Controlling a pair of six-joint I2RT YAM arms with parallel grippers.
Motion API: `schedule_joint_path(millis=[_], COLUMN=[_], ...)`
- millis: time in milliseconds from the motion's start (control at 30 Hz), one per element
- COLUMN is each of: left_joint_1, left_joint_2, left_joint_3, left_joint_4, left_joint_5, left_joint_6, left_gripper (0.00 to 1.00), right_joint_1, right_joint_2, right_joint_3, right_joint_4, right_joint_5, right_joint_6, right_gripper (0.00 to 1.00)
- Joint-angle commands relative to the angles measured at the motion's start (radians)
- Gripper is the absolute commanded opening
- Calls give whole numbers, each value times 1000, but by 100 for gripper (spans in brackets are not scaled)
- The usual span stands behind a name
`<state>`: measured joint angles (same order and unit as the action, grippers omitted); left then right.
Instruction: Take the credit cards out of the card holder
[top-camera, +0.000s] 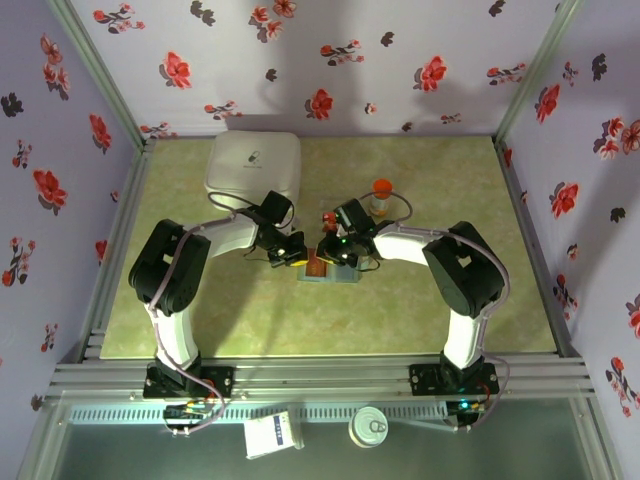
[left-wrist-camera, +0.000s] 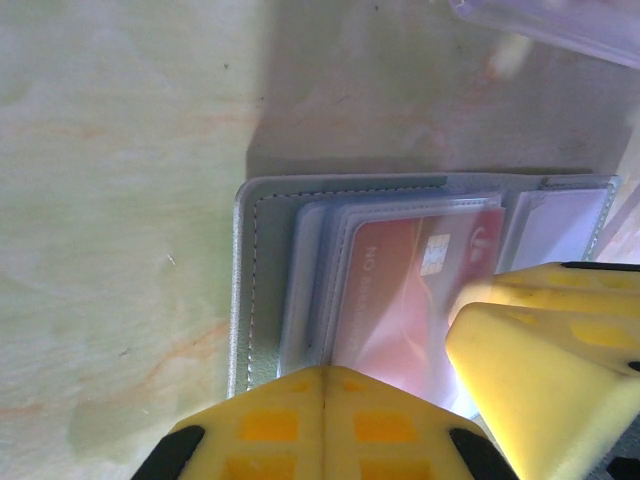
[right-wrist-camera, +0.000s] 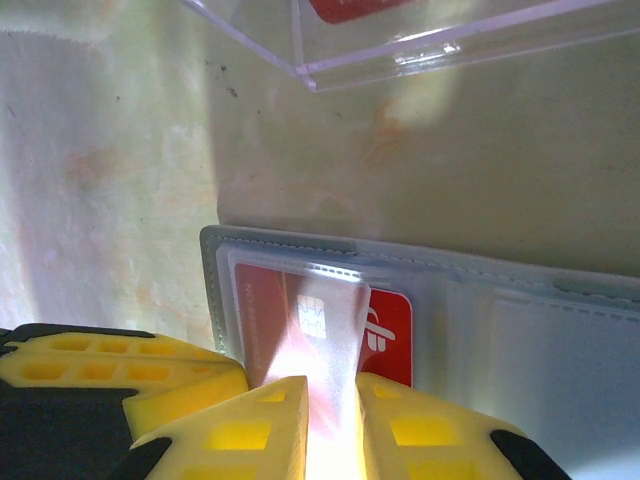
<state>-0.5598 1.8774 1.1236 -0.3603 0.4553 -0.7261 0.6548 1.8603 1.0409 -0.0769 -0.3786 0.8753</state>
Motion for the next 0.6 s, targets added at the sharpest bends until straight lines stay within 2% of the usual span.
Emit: schedule_joint_path(millis=[0, 133, 567], left_joint_1=[8, 8, 8], left_joint_2=[-1, 0, -10], left_joint_3=[-13, -14, -22], left_joint_4=[-35, -36, -32], left_joint_5=[-37, -39, -35], left_joint_6=[14, 13, 10], left_gripper=[0, 0, 0], right_joint_1=[6, 6, 5], right_joint_2=[16, 5, -14], right_joint_3=[7, 16, 30], right_joint_4=[-60, -116, -143], right_joint_5=[24, 73, 88], right_joint_6=[-15, -42, -74], right_gripper=[19, 19, 20])
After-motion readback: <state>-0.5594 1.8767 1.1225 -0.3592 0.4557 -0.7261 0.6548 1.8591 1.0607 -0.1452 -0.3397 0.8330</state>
